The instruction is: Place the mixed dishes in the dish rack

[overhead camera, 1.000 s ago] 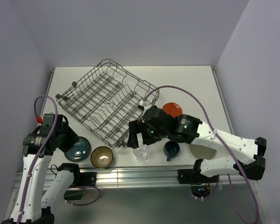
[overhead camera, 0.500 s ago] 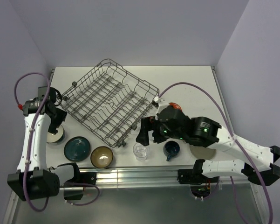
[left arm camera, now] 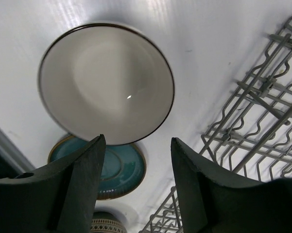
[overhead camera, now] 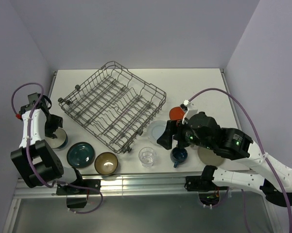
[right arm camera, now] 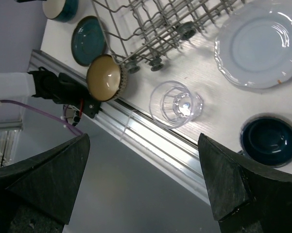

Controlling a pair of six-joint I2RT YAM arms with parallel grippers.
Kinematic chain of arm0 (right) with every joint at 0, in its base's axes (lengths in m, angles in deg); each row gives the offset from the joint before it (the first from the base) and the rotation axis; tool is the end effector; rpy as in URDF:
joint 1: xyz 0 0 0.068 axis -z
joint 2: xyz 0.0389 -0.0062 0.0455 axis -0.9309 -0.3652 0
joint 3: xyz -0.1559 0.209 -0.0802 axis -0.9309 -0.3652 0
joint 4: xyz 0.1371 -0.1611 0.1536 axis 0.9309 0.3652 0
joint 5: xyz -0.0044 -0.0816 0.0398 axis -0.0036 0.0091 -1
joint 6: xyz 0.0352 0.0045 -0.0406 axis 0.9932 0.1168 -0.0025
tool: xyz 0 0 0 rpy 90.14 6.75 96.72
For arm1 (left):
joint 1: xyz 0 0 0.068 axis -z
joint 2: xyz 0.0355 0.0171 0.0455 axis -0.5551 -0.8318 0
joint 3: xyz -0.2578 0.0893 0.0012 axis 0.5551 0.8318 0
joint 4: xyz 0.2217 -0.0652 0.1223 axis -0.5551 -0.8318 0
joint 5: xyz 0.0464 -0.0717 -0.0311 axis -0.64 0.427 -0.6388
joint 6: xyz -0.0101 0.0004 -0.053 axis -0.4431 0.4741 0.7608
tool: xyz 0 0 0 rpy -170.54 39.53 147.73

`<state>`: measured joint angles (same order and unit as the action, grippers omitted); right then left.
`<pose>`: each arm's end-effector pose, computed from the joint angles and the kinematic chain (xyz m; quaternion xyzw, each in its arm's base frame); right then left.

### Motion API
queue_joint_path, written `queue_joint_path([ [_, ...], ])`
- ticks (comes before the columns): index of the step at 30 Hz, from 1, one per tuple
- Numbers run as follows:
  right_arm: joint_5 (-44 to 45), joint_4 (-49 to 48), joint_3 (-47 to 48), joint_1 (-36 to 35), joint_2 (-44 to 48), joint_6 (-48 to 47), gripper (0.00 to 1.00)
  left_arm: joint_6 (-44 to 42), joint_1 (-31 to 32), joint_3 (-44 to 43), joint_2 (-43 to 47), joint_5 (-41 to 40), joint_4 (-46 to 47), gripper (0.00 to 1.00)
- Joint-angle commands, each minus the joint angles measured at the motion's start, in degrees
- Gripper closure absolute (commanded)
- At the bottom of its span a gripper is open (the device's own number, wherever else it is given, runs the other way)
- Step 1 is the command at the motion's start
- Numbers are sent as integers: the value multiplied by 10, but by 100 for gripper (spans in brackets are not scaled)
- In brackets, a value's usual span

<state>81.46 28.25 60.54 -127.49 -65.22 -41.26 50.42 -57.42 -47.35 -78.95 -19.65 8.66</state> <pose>0.0781 0.1221 0.3847 -0.1083 0.8732 0.3327 0.3392 0.2298 0.1085 0.2570 -0.6123 0.7713 0.0581 0.1639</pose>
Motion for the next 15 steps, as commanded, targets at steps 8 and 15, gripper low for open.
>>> queue_joint_path([
  [8, -19, 10, -16, 55, 33, -35, 0, -42, -20, 18, -31, 47, 100, 35],
  [15, -29, 13, -32, 91, 58, -51, 0, -39, -22, 18, -72, 22, 106, 36],
])
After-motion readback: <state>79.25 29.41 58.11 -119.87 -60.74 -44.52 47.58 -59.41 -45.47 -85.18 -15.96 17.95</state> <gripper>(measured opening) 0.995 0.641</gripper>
